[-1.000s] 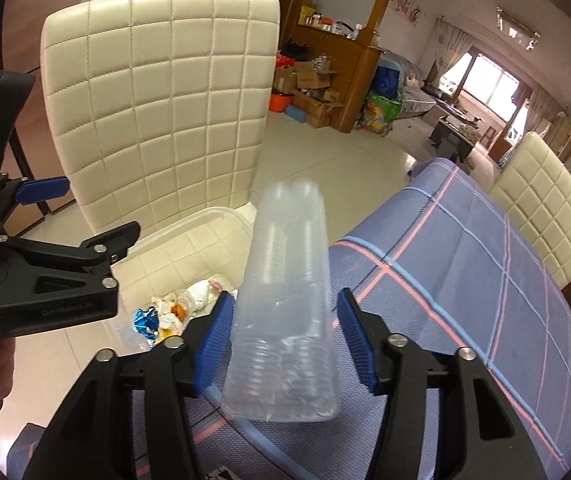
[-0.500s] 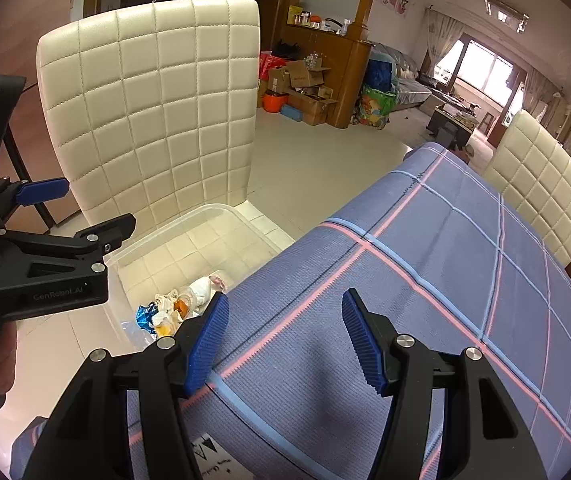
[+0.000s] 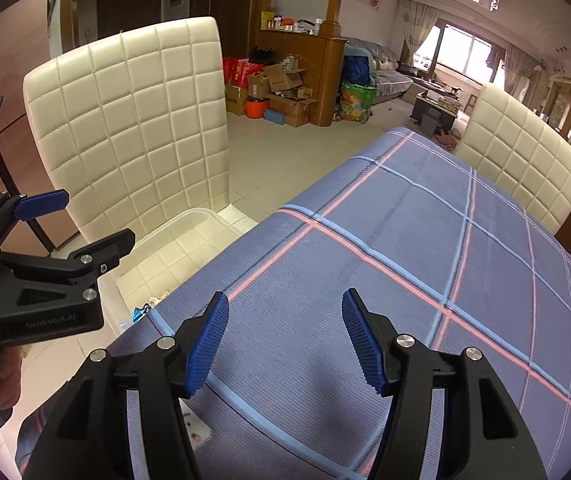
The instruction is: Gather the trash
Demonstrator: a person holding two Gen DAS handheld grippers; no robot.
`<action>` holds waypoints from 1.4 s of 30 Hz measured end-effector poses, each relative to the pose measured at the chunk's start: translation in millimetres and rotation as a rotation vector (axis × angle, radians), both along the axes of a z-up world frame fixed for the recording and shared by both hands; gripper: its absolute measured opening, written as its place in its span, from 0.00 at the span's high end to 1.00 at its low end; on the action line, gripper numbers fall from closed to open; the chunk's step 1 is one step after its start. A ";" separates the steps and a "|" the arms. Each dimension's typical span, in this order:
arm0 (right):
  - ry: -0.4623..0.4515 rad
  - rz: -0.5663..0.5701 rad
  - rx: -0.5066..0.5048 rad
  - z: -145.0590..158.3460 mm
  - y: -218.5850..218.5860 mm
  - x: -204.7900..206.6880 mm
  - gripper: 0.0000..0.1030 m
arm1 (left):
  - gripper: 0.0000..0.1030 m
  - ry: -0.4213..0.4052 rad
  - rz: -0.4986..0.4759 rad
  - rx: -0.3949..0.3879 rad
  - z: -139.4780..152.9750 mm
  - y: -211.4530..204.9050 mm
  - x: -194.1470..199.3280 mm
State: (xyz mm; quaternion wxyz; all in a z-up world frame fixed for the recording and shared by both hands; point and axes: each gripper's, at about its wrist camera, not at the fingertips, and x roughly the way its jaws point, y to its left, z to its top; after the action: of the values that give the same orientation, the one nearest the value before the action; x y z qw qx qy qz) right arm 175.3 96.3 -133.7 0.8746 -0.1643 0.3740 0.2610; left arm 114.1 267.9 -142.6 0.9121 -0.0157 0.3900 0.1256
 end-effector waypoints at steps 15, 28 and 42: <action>-0.049 -0.173 0.029 36.1 -78.4 -18.8 0.43 | 0.04 -0.035 -0.076 -0.026 39.1 -71.4 -19.8; -0.172 -0.342 0.096 95.4 -145.4 -73.4 0.21 | 0.04 -0.195 -0.139 0.074 99.6 -126.5 -68.1; -0.279 -0.437 0.142 133.8 -186.6 -111.4 0.16 | 0.04 -0.283 -0.139 0.048 133.2 -150.3 -88.4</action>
State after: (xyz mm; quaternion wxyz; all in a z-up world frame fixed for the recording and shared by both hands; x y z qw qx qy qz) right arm 63.9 -90.2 0.1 0.9626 -0.0525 0.2573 0.0665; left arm 25.7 117.6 -9.5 0.9646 0.0153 0.2545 0.0679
